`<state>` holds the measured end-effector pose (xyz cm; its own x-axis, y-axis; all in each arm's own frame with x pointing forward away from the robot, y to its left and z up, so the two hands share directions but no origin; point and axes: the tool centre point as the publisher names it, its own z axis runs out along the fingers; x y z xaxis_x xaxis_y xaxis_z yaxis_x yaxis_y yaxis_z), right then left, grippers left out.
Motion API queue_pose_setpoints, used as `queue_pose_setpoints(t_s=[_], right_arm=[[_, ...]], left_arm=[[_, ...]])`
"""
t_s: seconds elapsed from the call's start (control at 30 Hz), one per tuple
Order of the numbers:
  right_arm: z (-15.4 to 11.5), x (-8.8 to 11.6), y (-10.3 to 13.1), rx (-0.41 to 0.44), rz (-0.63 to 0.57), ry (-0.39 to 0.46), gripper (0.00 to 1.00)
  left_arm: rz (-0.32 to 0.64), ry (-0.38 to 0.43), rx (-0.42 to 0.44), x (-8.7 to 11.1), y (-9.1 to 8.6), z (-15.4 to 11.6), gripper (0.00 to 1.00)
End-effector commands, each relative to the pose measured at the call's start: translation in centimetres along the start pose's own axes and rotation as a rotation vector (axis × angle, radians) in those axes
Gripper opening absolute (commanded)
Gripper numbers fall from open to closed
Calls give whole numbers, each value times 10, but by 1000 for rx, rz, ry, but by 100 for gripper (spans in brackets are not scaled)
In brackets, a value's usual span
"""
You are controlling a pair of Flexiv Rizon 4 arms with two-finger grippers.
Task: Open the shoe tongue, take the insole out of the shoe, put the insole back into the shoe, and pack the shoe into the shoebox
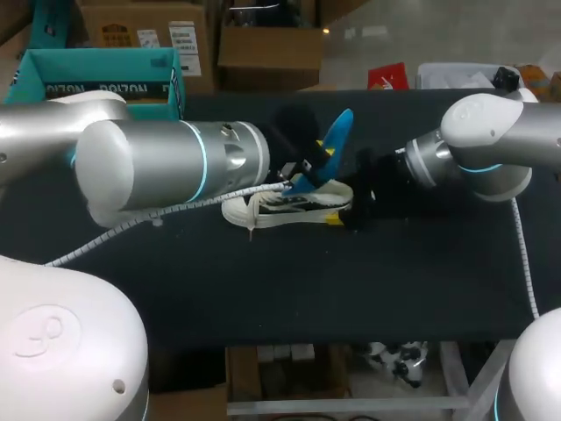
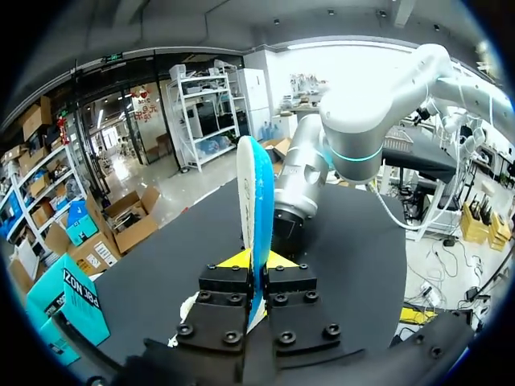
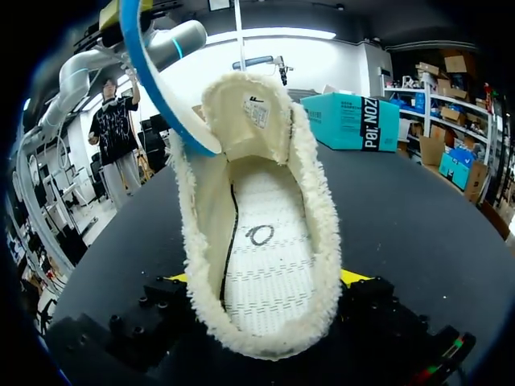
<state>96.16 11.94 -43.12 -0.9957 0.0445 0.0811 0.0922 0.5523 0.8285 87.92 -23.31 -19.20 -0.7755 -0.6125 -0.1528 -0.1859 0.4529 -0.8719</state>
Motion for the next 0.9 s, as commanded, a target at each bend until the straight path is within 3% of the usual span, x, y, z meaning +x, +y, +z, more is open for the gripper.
queue_pose_setpoints(t_s=[0.03,0.47,0.9], right_arm=[[-10,5,-1,9,4,-13,100],[-31,13,-8,-10,54,-56,100],[-71,32,17,-3,67,-121,100]], left_arm=[[-11,-74,9,4,-2,-11,0],[-86,-157,47,8,-14,-25,0],[-139,-265,55,-2,-10,-51,0]])
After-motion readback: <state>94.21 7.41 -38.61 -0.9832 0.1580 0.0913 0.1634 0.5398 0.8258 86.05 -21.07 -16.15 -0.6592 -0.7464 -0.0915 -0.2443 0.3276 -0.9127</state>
